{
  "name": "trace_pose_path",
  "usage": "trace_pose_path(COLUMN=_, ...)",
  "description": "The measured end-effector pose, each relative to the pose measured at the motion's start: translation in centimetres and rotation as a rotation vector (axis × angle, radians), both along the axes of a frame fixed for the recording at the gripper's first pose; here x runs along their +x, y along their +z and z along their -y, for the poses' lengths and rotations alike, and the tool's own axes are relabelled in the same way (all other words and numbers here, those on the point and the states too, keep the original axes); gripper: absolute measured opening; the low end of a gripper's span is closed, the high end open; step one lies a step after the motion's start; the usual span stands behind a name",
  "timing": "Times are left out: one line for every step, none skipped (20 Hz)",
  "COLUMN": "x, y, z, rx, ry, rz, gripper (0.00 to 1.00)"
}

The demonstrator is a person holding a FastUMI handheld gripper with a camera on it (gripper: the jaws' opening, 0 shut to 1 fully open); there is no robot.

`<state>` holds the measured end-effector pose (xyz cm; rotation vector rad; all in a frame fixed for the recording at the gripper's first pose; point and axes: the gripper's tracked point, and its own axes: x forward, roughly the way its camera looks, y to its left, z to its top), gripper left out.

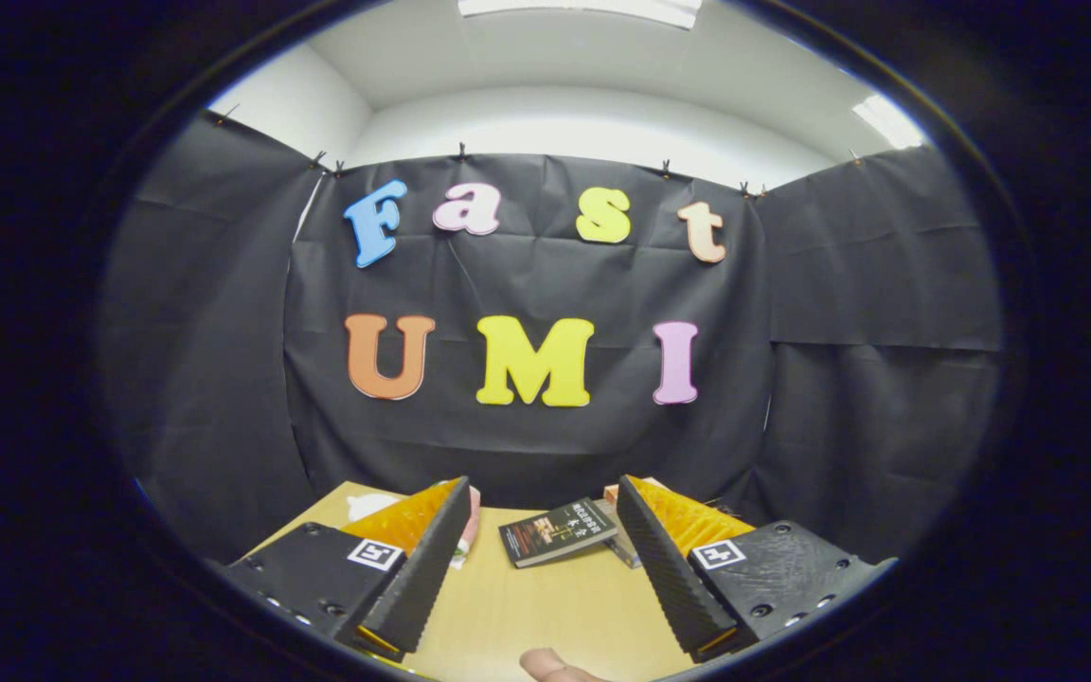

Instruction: Open the storage box then place both shoes into the box .Put the left shoe in first, then the right shoe, with the right side of both shoes facing outward in a uniform manner.

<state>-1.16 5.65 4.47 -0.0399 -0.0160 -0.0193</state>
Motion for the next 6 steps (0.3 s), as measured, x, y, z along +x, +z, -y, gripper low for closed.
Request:
trace_pose_path(x=0.0, y=-0.14, z=-0.09, rx=-0.004, ry=-0.005, rz=0.004, gripper=0.95)
trace_pose_path(x=-0.01, y=-0.13, z=-0.21, rx=-0.008, ry=-0.008, rz=0.009, gripper=0.95)
trace_pose_path(x=0.07, y=-0.33, z=-0.6, rx=-0.008, ry=-0.005, rz=0.005, gripper=0.95)
trace_pose_path(x=0.12, y=-0.49, z=-0.8, rx=-0.008, ry=-0.007, rz=0.002, gripper=0.95)
trace_pose_path(x=0.26, y=-0.38, z=-0.79, rx=-0.009, ry=-0.012, rz=0.0, gripper=0.95)
trace_pose_path(x=0.4, y=-0.37, z=-0.94, rx=-0.003, ry=-0.011, rz=0.0, gripper=0.95)
